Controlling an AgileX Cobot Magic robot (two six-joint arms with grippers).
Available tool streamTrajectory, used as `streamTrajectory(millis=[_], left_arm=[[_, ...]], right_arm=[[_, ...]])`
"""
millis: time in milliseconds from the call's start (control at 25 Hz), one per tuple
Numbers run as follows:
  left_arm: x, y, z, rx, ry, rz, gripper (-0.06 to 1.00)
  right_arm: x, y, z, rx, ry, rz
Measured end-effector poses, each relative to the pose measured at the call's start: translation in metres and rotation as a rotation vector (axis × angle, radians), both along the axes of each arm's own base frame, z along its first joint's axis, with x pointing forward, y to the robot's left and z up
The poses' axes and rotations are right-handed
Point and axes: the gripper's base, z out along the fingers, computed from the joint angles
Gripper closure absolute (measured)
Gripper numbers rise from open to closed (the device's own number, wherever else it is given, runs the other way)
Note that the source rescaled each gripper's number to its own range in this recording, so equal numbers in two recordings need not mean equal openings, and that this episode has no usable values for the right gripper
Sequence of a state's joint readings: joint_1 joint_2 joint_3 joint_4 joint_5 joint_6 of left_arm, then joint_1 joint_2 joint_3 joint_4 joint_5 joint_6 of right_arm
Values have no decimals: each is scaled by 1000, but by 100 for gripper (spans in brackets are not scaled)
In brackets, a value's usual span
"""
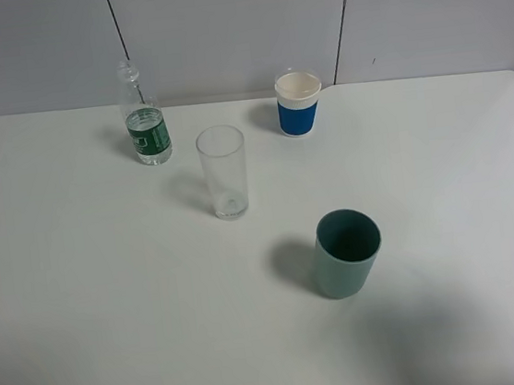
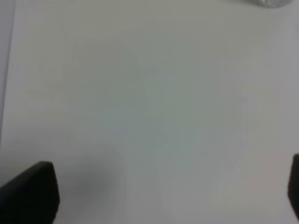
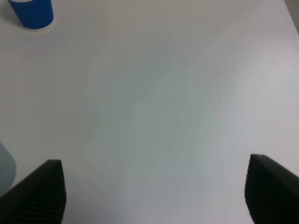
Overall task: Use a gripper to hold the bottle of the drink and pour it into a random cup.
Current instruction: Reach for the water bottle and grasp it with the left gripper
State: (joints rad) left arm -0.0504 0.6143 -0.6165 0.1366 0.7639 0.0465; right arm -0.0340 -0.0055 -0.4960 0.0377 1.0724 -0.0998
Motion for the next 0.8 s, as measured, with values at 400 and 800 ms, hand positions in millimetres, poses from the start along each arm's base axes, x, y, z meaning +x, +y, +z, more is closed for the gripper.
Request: streamTrajectory(millis=[400,800], left_arm=[[42,-4,-22,-7,119,-20,-6],[78,-6,-49,31,219,-57,-6]], right_arm=[[0,0,0,0,0,0],[0,0,0,0,0,0]])
